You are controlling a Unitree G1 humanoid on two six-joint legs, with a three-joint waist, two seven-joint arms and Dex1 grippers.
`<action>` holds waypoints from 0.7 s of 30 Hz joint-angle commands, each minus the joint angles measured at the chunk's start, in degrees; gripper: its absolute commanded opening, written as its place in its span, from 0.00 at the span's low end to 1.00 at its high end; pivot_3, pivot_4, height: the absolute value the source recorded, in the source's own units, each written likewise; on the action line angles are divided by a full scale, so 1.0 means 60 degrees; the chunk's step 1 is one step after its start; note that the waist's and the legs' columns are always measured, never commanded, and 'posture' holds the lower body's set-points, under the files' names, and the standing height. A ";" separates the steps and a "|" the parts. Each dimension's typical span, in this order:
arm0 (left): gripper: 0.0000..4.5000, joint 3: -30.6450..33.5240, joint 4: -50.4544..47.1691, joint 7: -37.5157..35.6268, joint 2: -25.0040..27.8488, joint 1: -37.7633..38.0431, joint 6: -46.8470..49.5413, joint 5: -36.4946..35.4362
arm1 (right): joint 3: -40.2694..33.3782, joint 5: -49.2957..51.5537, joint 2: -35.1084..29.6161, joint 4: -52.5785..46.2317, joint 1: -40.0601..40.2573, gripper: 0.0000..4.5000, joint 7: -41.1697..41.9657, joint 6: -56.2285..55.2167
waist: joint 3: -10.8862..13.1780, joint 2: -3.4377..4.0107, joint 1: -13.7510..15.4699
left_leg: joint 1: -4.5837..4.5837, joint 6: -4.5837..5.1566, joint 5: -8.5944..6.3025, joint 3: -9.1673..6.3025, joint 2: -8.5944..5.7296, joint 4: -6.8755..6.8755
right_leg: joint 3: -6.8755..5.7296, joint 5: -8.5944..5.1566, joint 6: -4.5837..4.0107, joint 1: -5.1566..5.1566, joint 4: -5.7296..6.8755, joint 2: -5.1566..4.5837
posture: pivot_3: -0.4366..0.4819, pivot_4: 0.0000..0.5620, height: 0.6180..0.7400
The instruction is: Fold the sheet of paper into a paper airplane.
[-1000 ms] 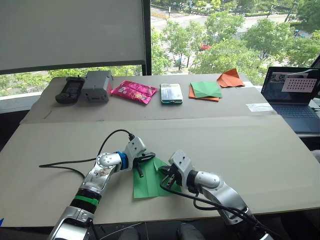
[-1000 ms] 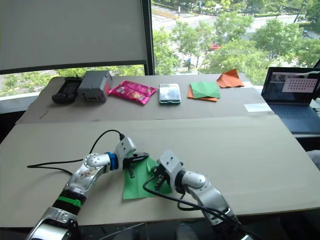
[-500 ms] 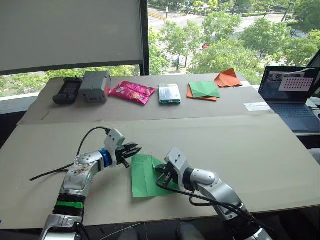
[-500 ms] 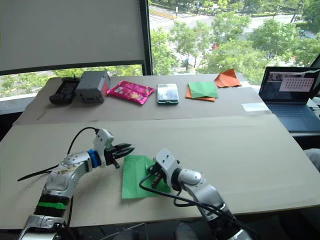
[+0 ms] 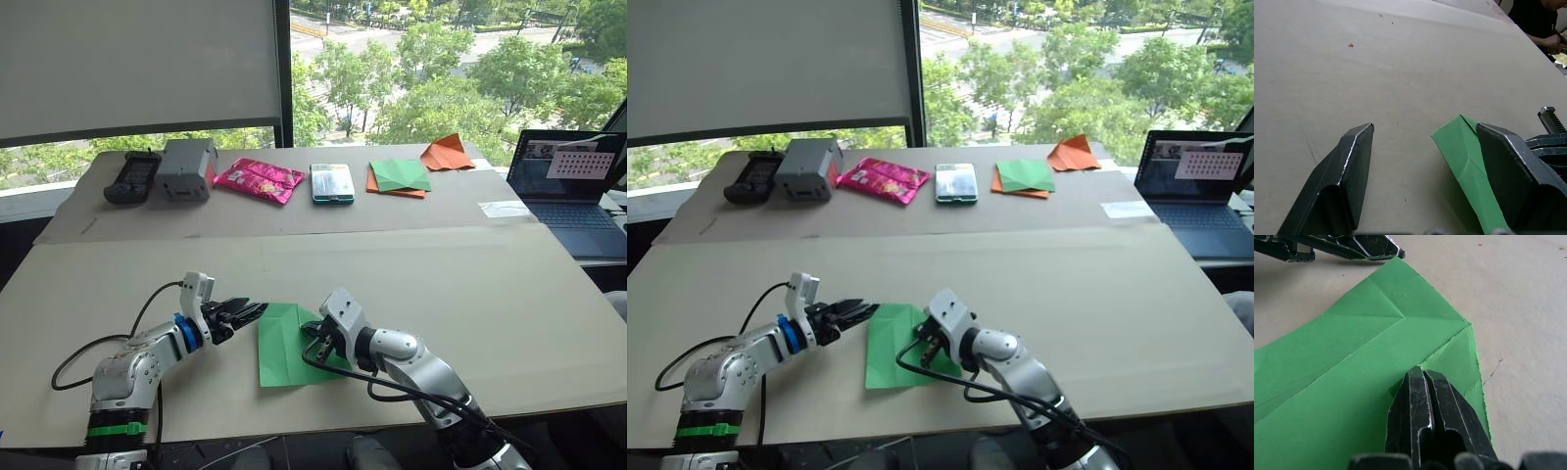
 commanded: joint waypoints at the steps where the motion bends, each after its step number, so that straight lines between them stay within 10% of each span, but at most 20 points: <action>1: 0.78 -0.0245 -0.0521 0.0211 -0.0056 0.0277 -0.0018 -0.0012 | 0.0154 -0.0205 -0.0037 0.0299 0.0137 0.00 -0.0088 0.0294 | -0.0001 0.0001 0.0001 | 0.0000 -0.0001 -0.0001 0.0000 0.0000 0.0000 | 0.0000 0.0000 0.0000 0.0000 -0.0001 0.0000 | 0.48 0.27 1.00; 7: 0.78 -0.0442 -0.0847 0.0258 0.0023 0.0421 -0.0054 -0.0013 | 0.0105 -0.0181 -0.0065 0.0287 0.0145 0.00 -0.0100 0.0292 | -0.0004 0.0009 0.0012 | 0.0000 -0.0054 -0.0033 0.0000 -0.0001 0.0003 | 0.0000 -0.0001 -0.0001 0.0001 -0.0006 -0.0001 | 0.48 0.27 1.00; 18: 0.00 -0.0688 -0.0913 0.0252 0.0173 0.0361 -0.0160 -0.0004 | 0.0073 -0.0166 -0.0021 0.0296 0.0149 0.00 -0.0148 0.0267 | -0.0001 0.0010 0.0010 | -0.0001 -0.0058 -0.0035 0.0000 -0.0001 0.0003 | 0.0000 -0.0001 -0.0002 -0.0003 -0.0009 -0.0001 | 0.48 0.27 1.00; 21: 0.00 -0.0764 -0.1035 0.0232 0.0243 0.0302 -0.0217 0.0042 | 0.0059 -0.0150 -0.0008 0.0284 0.0164 0.00 -0.0159 0.0279 | 0.0001 0.0009 0.0007 | -0.0001 -0.0060 -0.0037 0.0000 -0.0001 0.0003 | 0.0000 -0.0002 -0.0003 -0.0005 -0.0010 -0.0001 | 0.48 0.27 1.00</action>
